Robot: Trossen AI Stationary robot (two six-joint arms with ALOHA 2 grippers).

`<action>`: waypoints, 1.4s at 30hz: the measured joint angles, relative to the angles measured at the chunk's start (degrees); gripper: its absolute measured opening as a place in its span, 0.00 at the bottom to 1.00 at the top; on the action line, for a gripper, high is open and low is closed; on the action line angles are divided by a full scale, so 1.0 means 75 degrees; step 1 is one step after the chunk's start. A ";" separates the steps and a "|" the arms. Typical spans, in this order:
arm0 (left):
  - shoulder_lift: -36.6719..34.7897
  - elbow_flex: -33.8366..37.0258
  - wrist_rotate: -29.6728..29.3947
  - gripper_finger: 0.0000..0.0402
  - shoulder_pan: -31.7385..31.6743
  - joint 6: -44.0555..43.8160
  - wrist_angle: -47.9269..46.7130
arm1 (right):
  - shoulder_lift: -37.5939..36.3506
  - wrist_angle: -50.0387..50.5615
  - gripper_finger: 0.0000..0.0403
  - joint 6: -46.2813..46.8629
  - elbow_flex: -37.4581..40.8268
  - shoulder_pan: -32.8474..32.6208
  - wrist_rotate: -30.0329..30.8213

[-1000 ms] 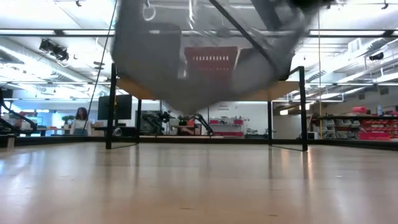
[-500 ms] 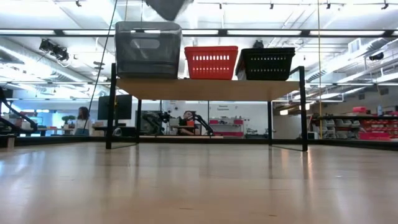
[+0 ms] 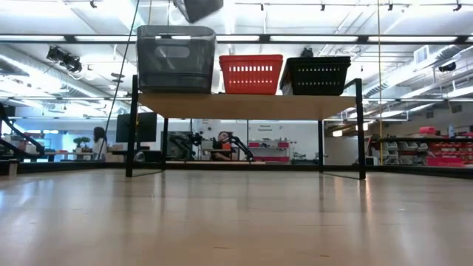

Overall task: Stack baskets on shelf by color
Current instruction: Stack the gray bin on the gray bin on the shelf

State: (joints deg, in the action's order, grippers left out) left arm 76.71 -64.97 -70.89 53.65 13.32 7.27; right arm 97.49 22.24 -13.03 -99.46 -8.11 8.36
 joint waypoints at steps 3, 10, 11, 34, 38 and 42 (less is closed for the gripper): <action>0.0000 0.0000 0.0019 0.09 0.0000 0.0000 -0.0006 | 0.0000 0.0065 0.03 0.0422 0.0000 0.0562 -0.0232; 0.0000 0.0000 0.0020 0.07 0.0000 -0.0002 -0.0005 | -0.0003 0.0277 0.03 0.1186 0.0250 0.1259 -0.0876; 0.0000 0.0000 0.0022 0.08 -0.0005 -0.0002 -0.0006 | -0.0003 0.0277 0.03 0.1184 0.0294 0.1266 -0.0883; 0.0003 0.0000 0.0026 0.09 -0.0020 -0.0003 -0.0015 | -0.0006 0.0245 0.09 0.0710 0.0781 0.1236 -0.1067; 0.0003 0.0000 0.0020 0.08 0.0107 -0.0006 -0.0012 | -0.0006 0.0239 0.14 0.0706 0.0781 0.1237 -0.0982; 0.0003 0.0000 0.0012 0.07 0.0310 0.0131 0.0001 | -0.0006 0.0236 0.22 0.0522 0.0781 0.1218 -0.0973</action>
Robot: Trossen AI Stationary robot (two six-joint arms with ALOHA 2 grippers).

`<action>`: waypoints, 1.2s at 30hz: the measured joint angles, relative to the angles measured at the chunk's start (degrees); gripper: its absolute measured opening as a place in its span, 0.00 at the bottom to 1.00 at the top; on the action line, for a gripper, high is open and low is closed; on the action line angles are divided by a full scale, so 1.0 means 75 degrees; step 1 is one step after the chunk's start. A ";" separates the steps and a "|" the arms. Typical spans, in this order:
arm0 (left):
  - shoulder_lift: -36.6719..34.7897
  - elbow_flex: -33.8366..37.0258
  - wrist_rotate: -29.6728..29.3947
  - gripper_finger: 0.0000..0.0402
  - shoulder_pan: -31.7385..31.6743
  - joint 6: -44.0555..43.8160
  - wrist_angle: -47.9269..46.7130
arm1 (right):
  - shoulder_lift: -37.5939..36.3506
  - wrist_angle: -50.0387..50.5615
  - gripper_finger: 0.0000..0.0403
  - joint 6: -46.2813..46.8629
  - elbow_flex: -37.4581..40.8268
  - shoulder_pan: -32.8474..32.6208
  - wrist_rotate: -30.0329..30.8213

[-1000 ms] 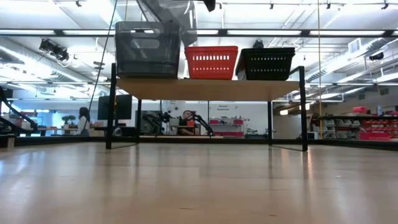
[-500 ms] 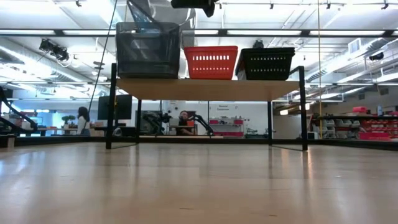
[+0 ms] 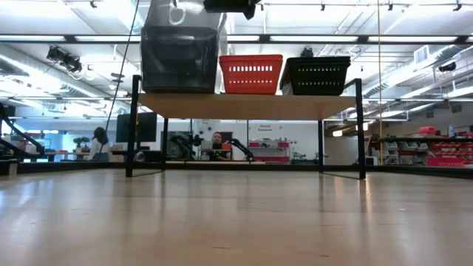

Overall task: Stack baskets on shelf by color
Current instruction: Stack the gray bin on the gray bin on the shelf, then stack the orange bin on the orange bin on the shelf

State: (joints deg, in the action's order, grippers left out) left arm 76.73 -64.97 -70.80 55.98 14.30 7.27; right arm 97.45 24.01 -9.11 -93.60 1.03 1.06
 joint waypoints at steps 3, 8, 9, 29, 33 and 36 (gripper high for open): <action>0.0000 0.0000 -0.0212 0.06 0.0107 0.0042 -0.0001 | -0.0015 0.0005 0.29 -0.0187 0.0000 -0.0054 0.0095; 0.0001 0.0000 -0.0546 0.06 0.0127 0.0067 -0.0004 | -0.0260 0.0005 0.38 -0.0269 0.0000 -0.0134 0.0423; 0.0001 0.0000 -0.0556 0.06 0.0127 0.0070 -0.0004 | -0.0342 0.0012 0.39 -0.0269 0.0000 -0.0157 0.0488; 0.0003 0.0000 -0.0498 0.09 0.0127 -0.0636 -0.0115 | 0.0092 0.3203 0.41 0.1675 -0.0003 -0.2091 -0.0253; 0.0003 0.0000 0.0617 0.08 0.0124 -0.1532 -0.0226 | 0.0814 0.2934 0.41 0.1671 0.0208 -0.2673 -0.0087; 0.0020 0.0000 0.1726 0.07 0.0116 -0.1690 -0.0275 | 0.1301 0.2749 0.41 0.1740 0.0498 -0.2989 -0.0079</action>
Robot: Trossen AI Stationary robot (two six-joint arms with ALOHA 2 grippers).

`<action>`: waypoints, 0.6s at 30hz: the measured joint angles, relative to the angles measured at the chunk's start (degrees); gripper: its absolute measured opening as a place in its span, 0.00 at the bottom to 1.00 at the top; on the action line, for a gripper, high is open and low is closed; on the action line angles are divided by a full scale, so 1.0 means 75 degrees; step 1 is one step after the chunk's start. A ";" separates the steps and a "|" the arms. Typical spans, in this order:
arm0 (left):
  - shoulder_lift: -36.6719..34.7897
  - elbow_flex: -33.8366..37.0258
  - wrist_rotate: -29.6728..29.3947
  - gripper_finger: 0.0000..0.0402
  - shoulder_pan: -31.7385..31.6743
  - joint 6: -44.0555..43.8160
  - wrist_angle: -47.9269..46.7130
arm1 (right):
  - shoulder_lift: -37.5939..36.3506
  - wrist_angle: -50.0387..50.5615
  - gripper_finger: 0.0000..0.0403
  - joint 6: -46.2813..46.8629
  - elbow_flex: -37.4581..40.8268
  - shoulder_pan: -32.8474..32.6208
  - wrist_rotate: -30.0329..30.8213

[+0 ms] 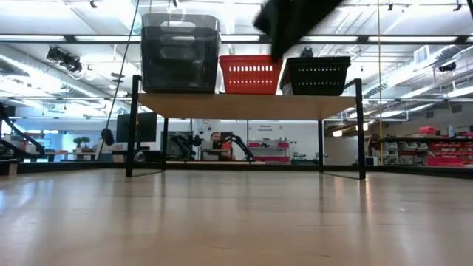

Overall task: Stack baskets on shelf by color
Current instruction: Stack the orange bin on the orange bin on the shelf

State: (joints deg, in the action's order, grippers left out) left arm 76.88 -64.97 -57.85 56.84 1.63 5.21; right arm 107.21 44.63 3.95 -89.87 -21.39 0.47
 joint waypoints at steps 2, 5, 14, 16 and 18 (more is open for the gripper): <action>0.0000 0.0000 0.0204 0.07 0.0000 -0.0688 -0.0479 | 0.0263 0.0000 0.41 0.0295 0.0150 -0.0153 0.0005; 0.0003 0.0003 0.0466 0.07 -0.0006 -0.2658 -0.1981 | 0.0530 -0.0057 0.41 0.0918 0.0389 -0.0379 0.0086; 0.0706 0.0003 0.3231 0.07 0.0000 -0.7714 -0.4502 | 0.0497 -0.0093 0.41 0.2182 0.1321 -0.1200 0.1583; 0.1002 0.0006 0.3741 0.07 -0.0006 -0.8590 -0.4777 | 0.0497 0.0001 0.41 0.2500 0.1527 -0.1373 0.1917; 0.1273 0.0006 0.4200 0.07 -0.0006 -0.9297 -0.4922 | 0.0497 0.0001 0.41 0.2858 0.1759 -0.1528 0.2184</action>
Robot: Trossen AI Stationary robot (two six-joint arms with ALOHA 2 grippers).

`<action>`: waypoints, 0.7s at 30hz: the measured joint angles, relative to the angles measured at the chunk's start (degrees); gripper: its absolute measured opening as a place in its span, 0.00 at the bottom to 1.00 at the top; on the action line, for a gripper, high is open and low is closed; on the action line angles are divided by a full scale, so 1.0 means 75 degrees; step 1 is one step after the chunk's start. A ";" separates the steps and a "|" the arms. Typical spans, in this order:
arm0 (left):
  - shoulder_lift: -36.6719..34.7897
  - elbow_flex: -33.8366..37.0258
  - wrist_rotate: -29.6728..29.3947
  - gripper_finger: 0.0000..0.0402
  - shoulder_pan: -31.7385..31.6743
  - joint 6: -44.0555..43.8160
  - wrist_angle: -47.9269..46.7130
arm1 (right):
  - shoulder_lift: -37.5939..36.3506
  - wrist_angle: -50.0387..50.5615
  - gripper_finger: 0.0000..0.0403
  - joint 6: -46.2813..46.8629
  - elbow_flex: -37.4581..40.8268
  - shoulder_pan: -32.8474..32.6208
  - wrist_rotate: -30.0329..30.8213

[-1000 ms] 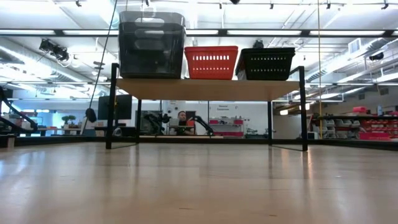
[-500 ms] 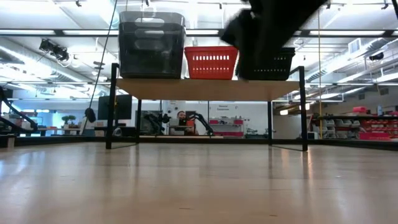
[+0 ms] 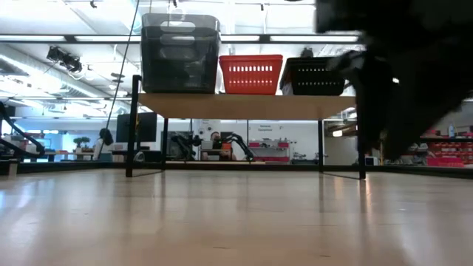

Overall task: Stack baskets on shelf by color
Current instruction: Stack the orange bin on the orange bin on the shelf

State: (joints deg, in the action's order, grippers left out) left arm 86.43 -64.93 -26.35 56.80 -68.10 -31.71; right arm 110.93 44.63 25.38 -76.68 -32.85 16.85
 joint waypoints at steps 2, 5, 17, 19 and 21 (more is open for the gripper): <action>0.0220 -0.0002 0.0338 0.07 -0.0007 -0.0554 -0.0057 | 0.0000 0.0127 0.41 0.0409 0.0180 -0.0149 0.0292; 0.0485 0.0000 0.0818 0.07 -0.0005 -0.1237 -0.0243 | 0.0000 0.0092 0.41 0.0941 0.0458 -0.0329 0.0633; 0.1016 -0.0003 0.1779 0.10 0.0029 -0.2203 -0.0953 | -0.0003 -0.0047 0.41 0.1875 0.1117 -0.0780 0.1387; 0.1134 -0.0003 0.1845 0.13 0.0029 -0.2189 -0.1025 | -0.0003 -0.0054 0.41 0.1866 0.1127 -0.0792 0.1415; 0.1246 -0.0003 0.2017 0.16 0.0029 -0.2187 -0.1078 | -0.0003 -0.0063 0.41 0.1859 0.1127 -0.0789 0.1509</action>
State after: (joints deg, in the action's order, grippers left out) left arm 95.77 -64.95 -11.22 57.01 -84.50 -39.79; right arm 110.91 44.16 39.33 -68.23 -38.76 28.17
